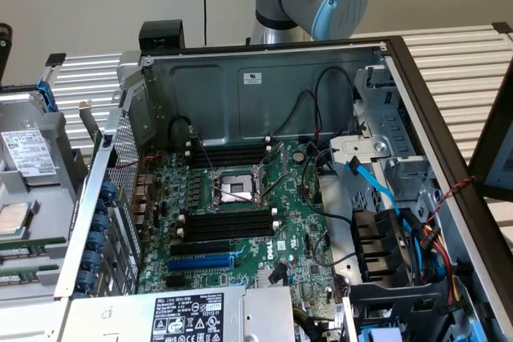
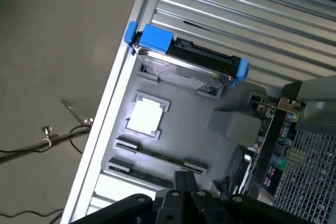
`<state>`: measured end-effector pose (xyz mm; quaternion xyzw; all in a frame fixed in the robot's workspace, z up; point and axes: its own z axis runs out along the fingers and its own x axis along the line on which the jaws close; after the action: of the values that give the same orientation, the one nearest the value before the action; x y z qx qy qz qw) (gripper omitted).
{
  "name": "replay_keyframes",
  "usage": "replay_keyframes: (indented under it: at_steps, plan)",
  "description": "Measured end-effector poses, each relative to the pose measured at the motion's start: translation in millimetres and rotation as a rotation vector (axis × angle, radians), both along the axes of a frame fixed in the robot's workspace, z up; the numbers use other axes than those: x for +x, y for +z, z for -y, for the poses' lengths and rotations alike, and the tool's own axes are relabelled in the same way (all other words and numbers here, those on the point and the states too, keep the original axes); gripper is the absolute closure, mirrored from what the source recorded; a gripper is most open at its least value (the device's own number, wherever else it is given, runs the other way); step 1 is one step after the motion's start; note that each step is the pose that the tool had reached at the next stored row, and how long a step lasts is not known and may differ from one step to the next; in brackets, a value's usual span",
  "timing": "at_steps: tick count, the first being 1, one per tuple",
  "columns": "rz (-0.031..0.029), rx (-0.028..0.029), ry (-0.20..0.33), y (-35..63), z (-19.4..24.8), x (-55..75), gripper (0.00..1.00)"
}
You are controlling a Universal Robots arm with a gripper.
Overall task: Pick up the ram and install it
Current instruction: 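Pick up the ram and move it above insertion slot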
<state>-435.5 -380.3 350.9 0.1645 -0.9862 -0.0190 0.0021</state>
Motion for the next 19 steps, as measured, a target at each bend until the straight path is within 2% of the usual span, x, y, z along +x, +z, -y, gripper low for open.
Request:
replay_keyframes:
  at_steps: [4, 5, 19]
  plan:
    - [-0.0001, 0.0003, 0.073, -3.8, 0.0, 0.0, 0.89]
    - [-0.0001, 0.0004, 0.092, -4.8, 0.0, 0.0, 0.82]
    - [0.0, 0.0015, 0.345, -18.2, 0.0, 0.0, 0.82]
